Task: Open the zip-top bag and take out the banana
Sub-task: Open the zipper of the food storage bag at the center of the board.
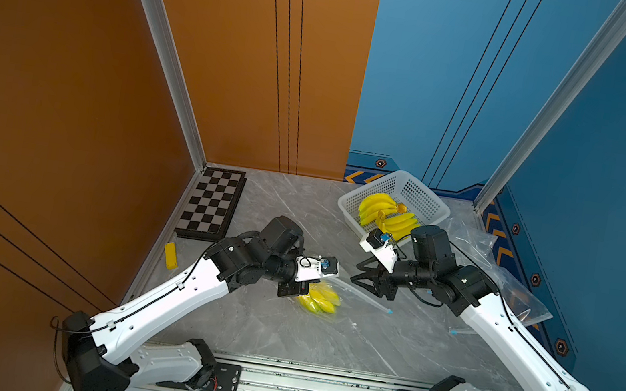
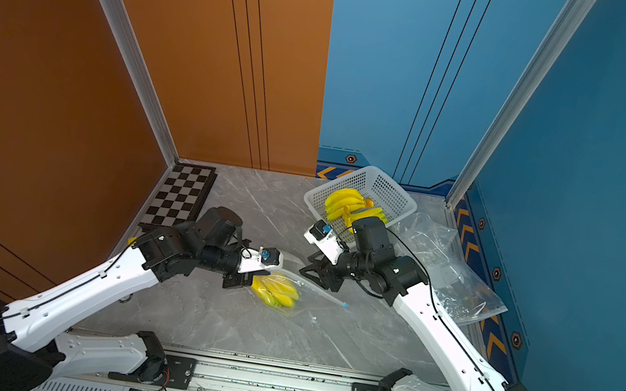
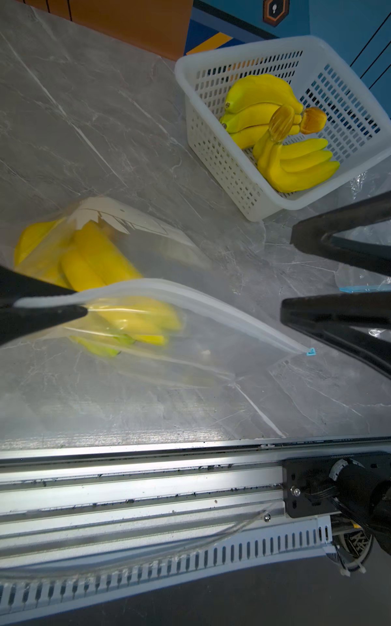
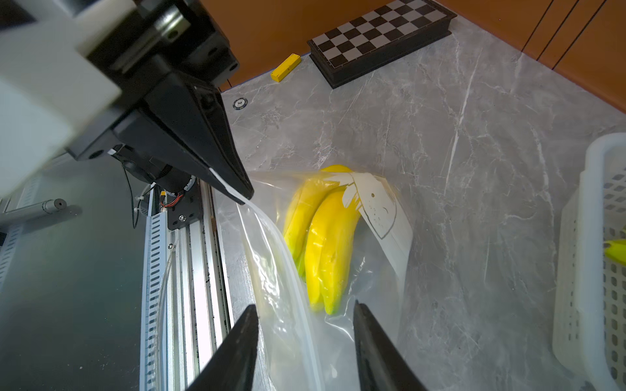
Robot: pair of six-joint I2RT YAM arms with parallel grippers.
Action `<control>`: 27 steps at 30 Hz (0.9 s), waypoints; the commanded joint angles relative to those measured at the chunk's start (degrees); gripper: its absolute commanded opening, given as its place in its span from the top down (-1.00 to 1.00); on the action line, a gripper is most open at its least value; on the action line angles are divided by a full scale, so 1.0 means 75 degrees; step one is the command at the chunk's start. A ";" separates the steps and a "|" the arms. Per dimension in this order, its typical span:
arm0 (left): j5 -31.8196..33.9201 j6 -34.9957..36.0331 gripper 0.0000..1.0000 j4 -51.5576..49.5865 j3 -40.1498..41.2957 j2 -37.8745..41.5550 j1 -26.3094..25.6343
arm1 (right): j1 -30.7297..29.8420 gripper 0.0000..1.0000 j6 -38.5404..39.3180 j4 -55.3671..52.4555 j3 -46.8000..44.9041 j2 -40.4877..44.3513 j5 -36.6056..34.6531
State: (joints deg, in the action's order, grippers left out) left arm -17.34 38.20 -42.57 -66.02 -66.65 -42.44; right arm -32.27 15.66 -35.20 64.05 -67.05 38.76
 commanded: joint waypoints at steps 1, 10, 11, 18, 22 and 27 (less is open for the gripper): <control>0.0323 0.0342 1.00 -0.0254 0.0048 0.0250 0.0085 | -0.0149 0.07 0.0230 -0.0017 -0.0321 0.0137 -0.0023; 0.0151 0.0222 1.00 -0.0237 0.0140 0.0864 0.0660 | -0.1301 0.09 0.0412 -0.0034 -0.0342 -0.0706 -0.0177; 0.0229 0.0205 1.00 -0.0219 0.0182 0.0899 0.0673 | -0.1524 0.10 0.0284 0.0111 -0.0334 -0.0817 -0.0181; 0.0731 0.0192 1.00 0.0118 0.0612 0.1160 0.1007 | -0.2962 0.13 -0.1043 0.1963 -0.0388 -0.1467 -0.0320; 0.0658 0.0089 1.00 0.0492 0.0833 0.1283 0.1226 | -0.3360 0.13 -0.1886 0.2947 -0.0408 -0.1430 -0.0514; 0.0413 0.0097 1.00 0.0527 0.0881 0.1246 0.1206 | -0.2867 0.11 -0.2190 0.3009 -0.1071 -0.0582 -0.1079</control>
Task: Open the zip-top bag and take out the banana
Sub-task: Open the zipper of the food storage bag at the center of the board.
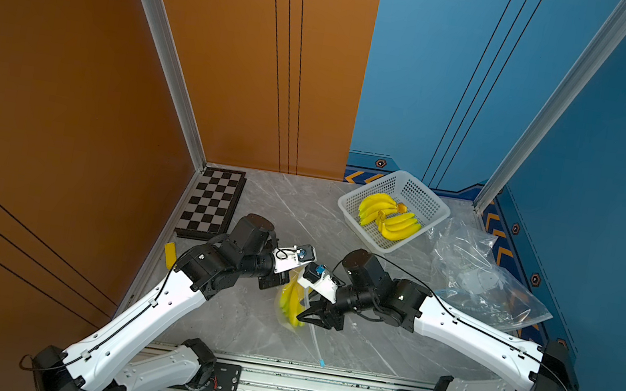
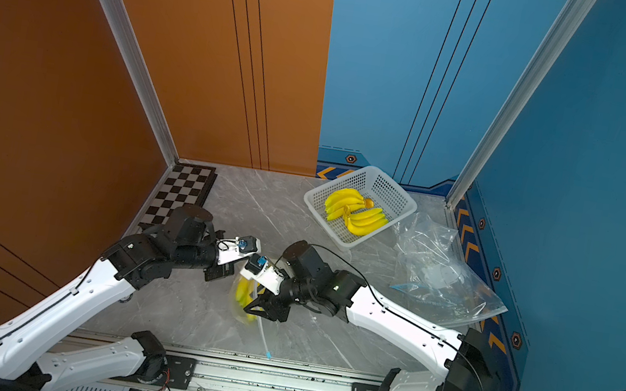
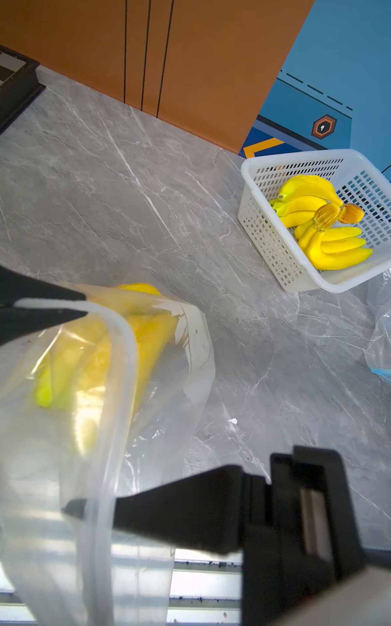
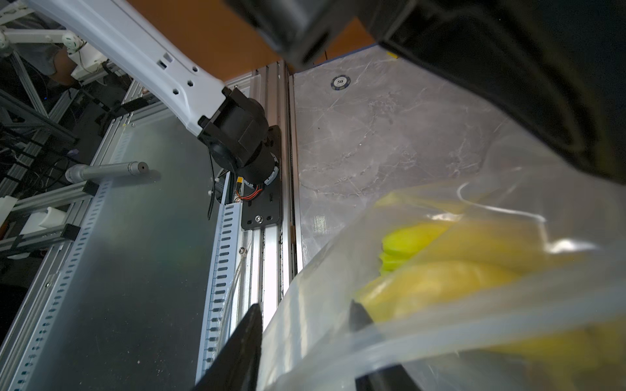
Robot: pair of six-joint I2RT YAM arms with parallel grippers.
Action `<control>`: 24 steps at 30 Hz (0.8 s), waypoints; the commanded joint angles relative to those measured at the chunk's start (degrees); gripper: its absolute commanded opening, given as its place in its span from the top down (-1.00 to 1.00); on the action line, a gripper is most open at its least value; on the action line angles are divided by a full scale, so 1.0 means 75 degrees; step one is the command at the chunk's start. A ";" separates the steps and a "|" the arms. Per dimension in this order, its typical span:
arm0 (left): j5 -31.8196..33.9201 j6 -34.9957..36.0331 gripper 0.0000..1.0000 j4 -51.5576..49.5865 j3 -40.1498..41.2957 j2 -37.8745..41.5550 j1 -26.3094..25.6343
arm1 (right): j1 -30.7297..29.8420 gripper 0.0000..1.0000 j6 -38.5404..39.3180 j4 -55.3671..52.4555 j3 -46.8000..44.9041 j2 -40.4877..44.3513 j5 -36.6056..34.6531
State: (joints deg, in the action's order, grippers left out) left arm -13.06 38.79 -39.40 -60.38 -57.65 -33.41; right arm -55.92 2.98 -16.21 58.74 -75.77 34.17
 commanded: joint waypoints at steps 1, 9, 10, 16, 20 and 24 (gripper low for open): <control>-0.0156 0.0042 1.00 0.0097 0.0375 0.0072 0.0001 | 0.0407 0.09 -0.0476 0.0433 -0.0512 0.0856 -0.0596; -0.0200 0.0219 1.00 0.0161 0.0515 0.0117 0.0013 | 0.1359 -0.08 0.1332 -0.0666 -0.1350 0.2244 -0.1697; -0.0219 0.0219 1.00 0.0167 0.0515 0.0105 0.0013 | 0.1414 -0.10 0.1916 -0.0900 -0.1402 0.2241 -0.1654; -0.0510 0.0172 1.00 0.0167 0.0633 0.0082 -0.0030 | 0.1120 -0.34 0.4042 -0.1518 -0.1181 0.1769 -0.1440; -0.0573 0.0094 1.00 0.0167 0.0842 0.0048 -0.0148 | 0.0830 -0.45 0.4387 -0.1647 -0.0910 0.1277 -0.1253; -0.0647 -0.0014 1.00 0.0167 0.1121 -0.0012 -0.0362 | 0.0466 -0.72 0.4618 -0.1706 -0.0843 0.0794 -0.1336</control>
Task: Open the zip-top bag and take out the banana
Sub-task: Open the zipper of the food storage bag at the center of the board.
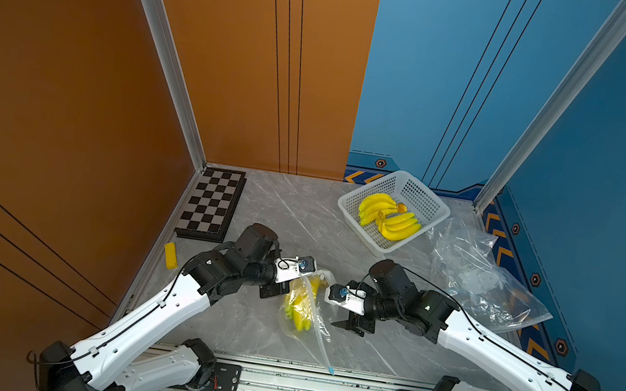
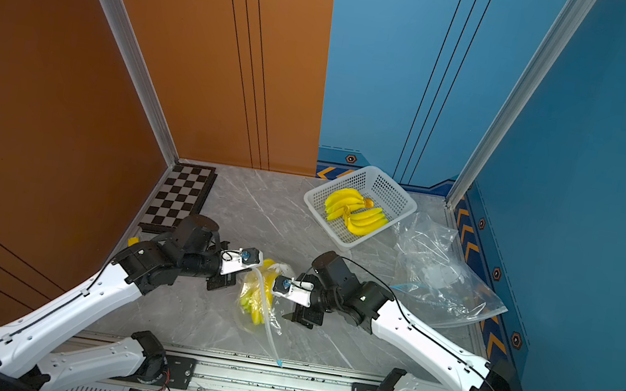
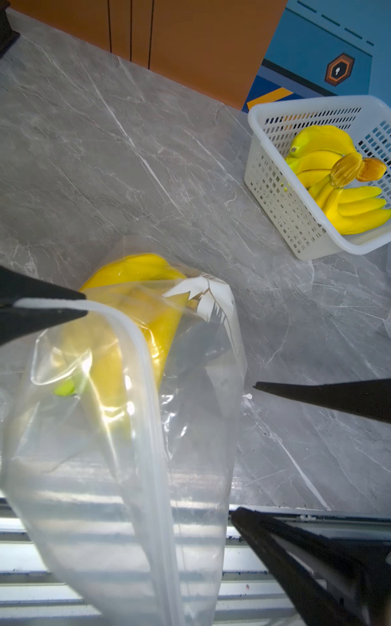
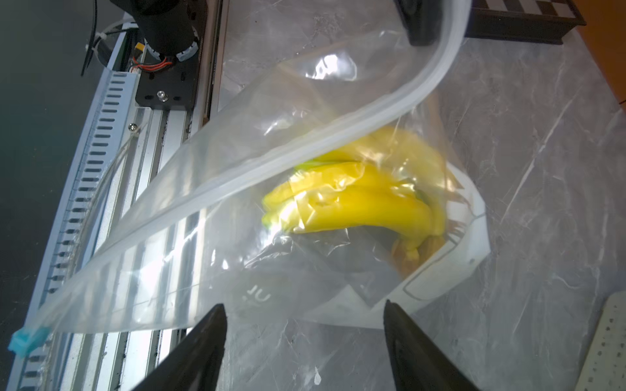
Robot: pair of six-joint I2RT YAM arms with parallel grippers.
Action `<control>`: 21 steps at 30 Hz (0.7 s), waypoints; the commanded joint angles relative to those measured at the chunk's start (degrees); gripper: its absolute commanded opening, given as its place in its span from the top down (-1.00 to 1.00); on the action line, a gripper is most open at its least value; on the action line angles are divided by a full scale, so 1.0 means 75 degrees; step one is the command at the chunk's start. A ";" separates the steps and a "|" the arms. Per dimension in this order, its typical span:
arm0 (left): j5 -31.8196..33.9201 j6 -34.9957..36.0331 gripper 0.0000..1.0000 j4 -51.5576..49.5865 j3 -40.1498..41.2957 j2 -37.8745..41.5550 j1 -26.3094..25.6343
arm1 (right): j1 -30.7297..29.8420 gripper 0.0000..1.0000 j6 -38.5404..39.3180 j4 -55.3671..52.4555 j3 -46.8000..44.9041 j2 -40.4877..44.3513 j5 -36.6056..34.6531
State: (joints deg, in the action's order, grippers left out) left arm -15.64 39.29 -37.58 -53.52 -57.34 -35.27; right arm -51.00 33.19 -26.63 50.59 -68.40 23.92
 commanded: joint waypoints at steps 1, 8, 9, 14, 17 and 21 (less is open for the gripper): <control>-0.0296 -0.0123 1.00 -0.0075 0.0250 -0.0065 -0.0104 | -0.0285 -0.80 0.0619 -0.0296 0.0274 -0.0292 -0.0090; -0.0441 -0.0213 1.00 -0.0005 0.0233 -0.0181 0.0097 | -0.0615 -1.00 0.0333 0.0630 0.0107 -0.0749 -0.0817; -0.0430 -0.0220 1.00 0.0006 0.0243 -0.0200 0.0116 | -0.0689 -1.00 0.0298 0.0808 0.0077 -0.0798 -0.0983; -0.0450 -0.0583 1.00 0.0540 0.0402 -0.0165 0.0554 | -0.0918 -1.00 0.0560 0.1340 0.0009 -0.0868 -0.1484; -0.0636 -0.0901 1.00 0.1074 0.0479 -0.0157 0.0914 | -0.0969 -1.00 0.0730 0.1855 -0.0084 -0.0806 -0.1747; -0.0733 -0.0999 1.00 0.1387 0.0469 -0.0369 0.1059 | -0.0957 -1.00 0.0856 0.2630 -0.0041 -0.1094 -0.1988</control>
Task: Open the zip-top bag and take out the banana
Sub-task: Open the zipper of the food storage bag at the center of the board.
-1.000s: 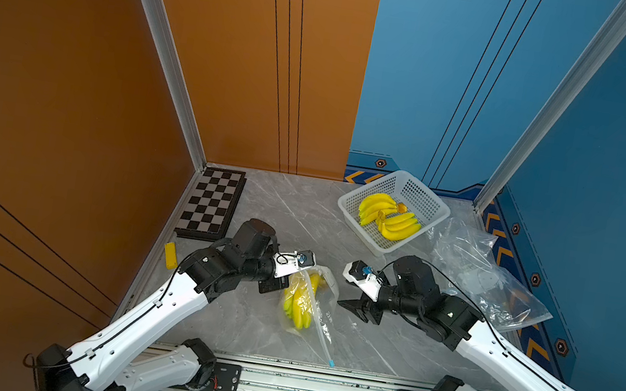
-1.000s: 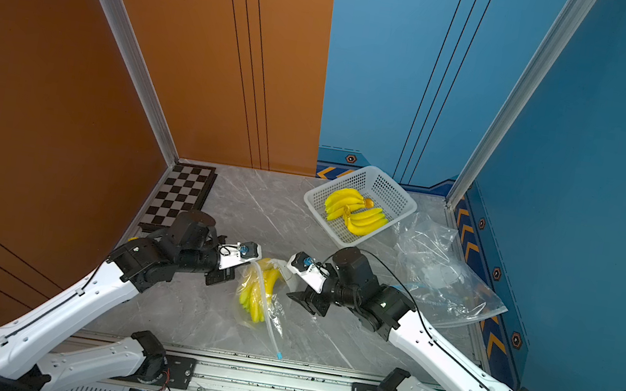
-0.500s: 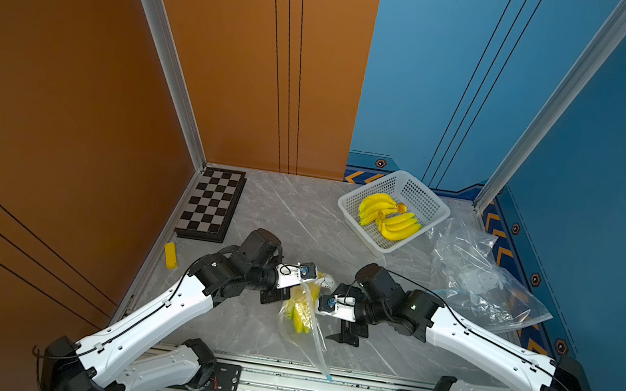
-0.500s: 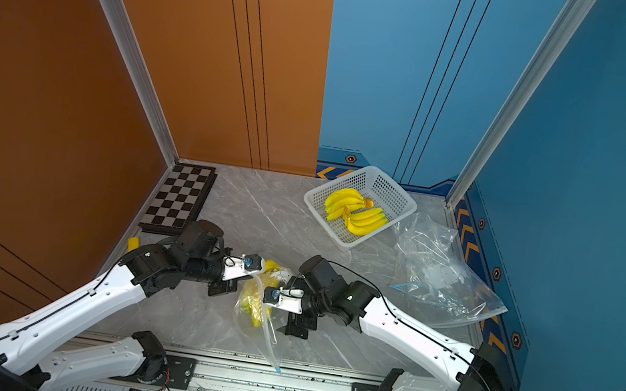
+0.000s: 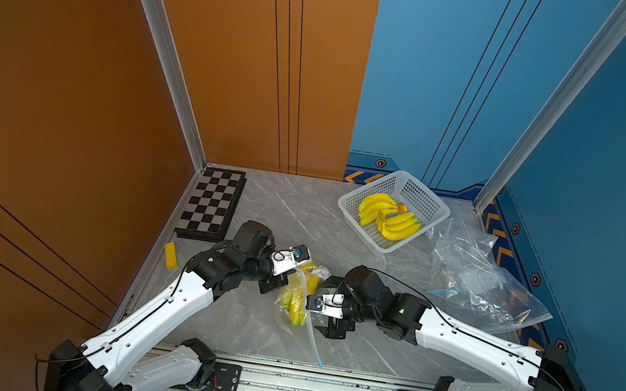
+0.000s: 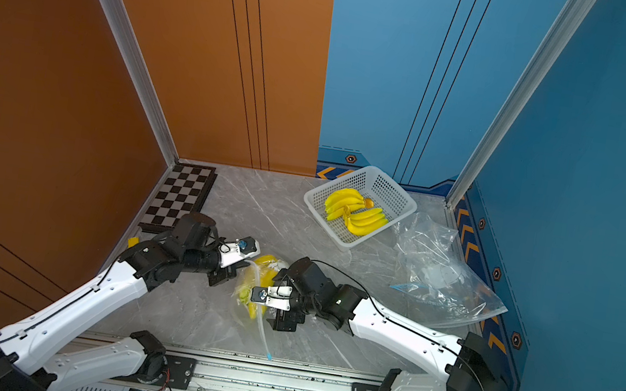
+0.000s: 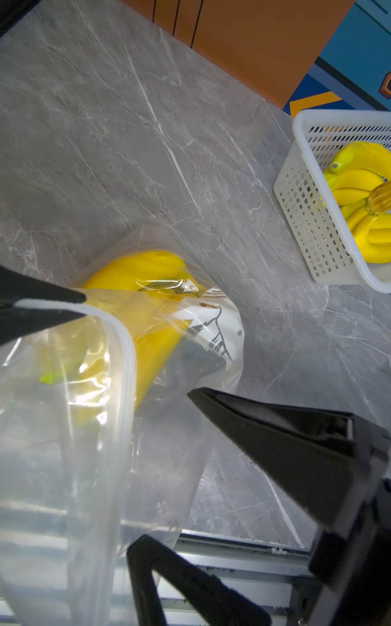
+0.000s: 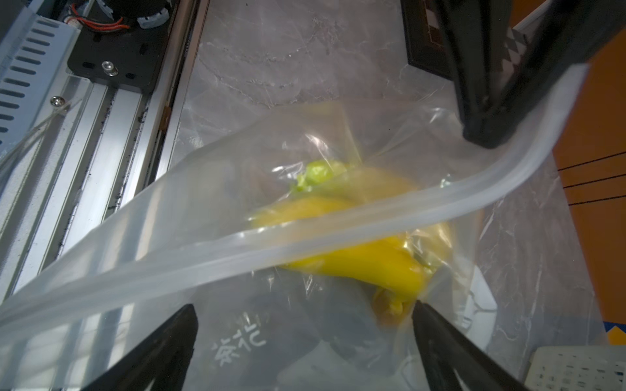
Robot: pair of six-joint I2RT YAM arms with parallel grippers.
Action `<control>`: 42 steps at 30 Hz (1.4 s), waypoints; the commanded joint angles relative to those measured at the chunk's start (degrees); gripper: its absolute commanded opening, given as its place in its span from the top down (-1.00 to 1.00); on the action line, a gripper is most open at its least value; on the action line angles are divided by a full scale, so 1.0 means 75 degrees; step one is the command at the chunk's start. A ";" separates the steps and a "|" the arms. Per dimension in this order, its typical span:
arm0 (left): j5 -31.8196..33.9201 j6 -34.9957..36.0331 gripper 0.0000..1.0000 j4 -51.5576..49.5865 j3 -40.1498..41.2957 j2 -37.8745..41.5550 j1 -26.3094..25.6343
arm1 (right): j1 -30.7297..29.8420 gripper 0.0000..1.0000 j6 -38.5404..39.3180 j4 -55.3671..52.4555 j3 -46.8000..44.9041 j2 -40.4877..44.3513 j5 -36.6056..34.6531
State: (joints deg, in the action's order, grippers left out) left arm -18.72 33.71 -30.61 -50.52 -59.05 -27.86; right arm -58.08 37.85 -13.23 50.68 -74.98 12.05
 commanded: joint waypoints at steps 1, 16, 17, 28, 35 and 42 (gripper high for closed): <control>-0.0315 -0.0250 1.00 0.0491 0.0067 -0.0202 0.0080 | 0.0014 -1.00 0.0233 0.0954 0.0043 -0.0353 -0.0423; -0.0525 -0.0895 1.00 0.1280 0.0348 -0.0600 0.0428 | 0.0587 -0.30 -0.1029 0.2423 0.0581 -0.1614 0.0646; -0.0527 -0.0967 1.00 0.1352 0.0385 -0.0587 0.0453 | 0.0602 -0.13 -0.1065 0.2404 0.0601 -0.1633 0.0663; -0.0593 -0.1378 1.00 0.1556 0.0518 -0.0349 0.0685 | 0.0760 1.00 -0.1559 0.2191 0.0907 -0.1768 0.1326; -0.0332 -0.1678 -0.52 0.1483 0.0628 -0.0129 0.0703 | 0.0919 1.00 -0.2515 0.2573 0.0620 -0.1389 0.1444; 0.0077 -0.2531 -0.97 0.1016 0.0446 0.0464 0.0923 | 0.1051 1.00 -0.3417 0.3111 0.0351 -0.1261 0.0827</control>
State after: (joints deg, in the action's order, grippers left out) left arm -19.29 18.46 -20.38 -46.59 -57.54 -21.67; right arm -50.81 17.39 6.42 54.76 -85.89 20.56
